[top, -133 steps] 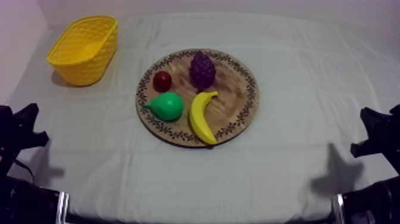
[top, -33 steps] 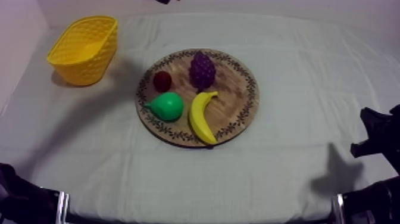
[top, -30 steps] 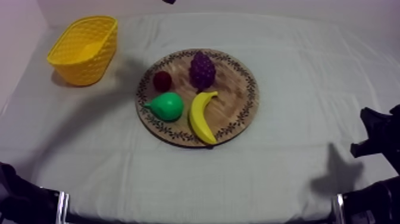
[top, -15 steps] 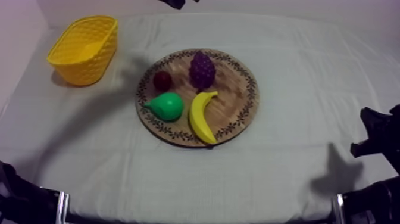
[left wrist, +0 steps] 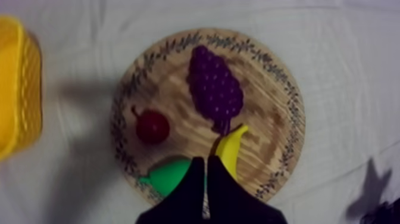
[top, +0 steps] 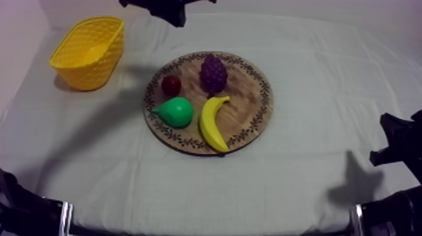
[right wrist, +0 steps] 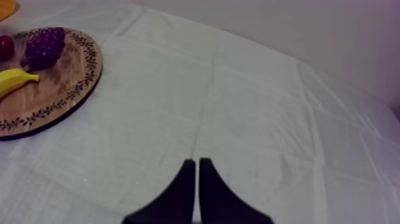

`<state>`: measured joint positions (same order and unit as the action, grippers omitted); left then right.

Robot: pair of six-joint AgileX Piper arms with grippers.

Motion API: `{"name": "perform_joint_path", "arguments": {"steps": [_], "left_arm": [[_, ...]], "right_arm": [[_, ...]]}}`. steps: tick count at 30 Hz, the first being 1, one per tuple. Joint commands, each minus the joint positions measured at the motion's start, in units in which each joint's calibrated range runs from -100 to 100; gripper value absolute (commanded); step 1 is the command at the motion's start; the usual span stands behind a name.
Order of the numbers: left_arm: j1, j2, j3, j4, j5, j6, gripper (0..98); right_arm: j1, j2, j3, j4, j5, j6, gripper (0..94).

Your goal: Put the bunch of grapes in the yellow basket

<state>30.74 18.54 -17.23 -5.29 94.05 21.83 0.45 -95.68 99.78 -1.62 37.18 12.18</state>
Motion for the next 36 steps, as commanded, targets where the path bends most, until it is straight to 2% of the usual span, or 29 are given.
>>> {"name": "perform_joint_path", "arguments": {"steps": [1, 9, 19, 29, 32, 36], "left_arm": [[0.1, 0.2, -1.0, 0.47, 3.6, 5.8, 0.1], [0.4, 1.3, -6.7, 3.33, 5.6, 8.5, 0.7], [1.0, 4.1, -15.1, 4.76, 5.7, 6.8, 1.4], [0.3, 6.2, -12.0, 5.04, 4.6, 5.3, 3.5], [0.1, 5.6, -9.4, 5.33, 2.2, 3.5, 10.5], [0.2, 4.5, -5.9, 6.49, -0.6, -0.2, 35.2]], "right_arm": [[0.0, 0.0, 0.0, 0.0, 0.0, 0.0, 0.5], [0.0, 0.0, 0.0, 0.0, 0.0, 0.0, 0.5], [0.0, 0.0, 0.0, 0.0, 0.0, 0.0, 0.5], [0.0, 0.0, 0.0, 0.0, 0.0, 0.0, 0.5], [0.0, 0.0, 0.0, 0.0, 0.0, 0.0, 0.5], [0.0, 0.0, 0.0, 0.0, 0.0, 0.0, 0.5]]}}
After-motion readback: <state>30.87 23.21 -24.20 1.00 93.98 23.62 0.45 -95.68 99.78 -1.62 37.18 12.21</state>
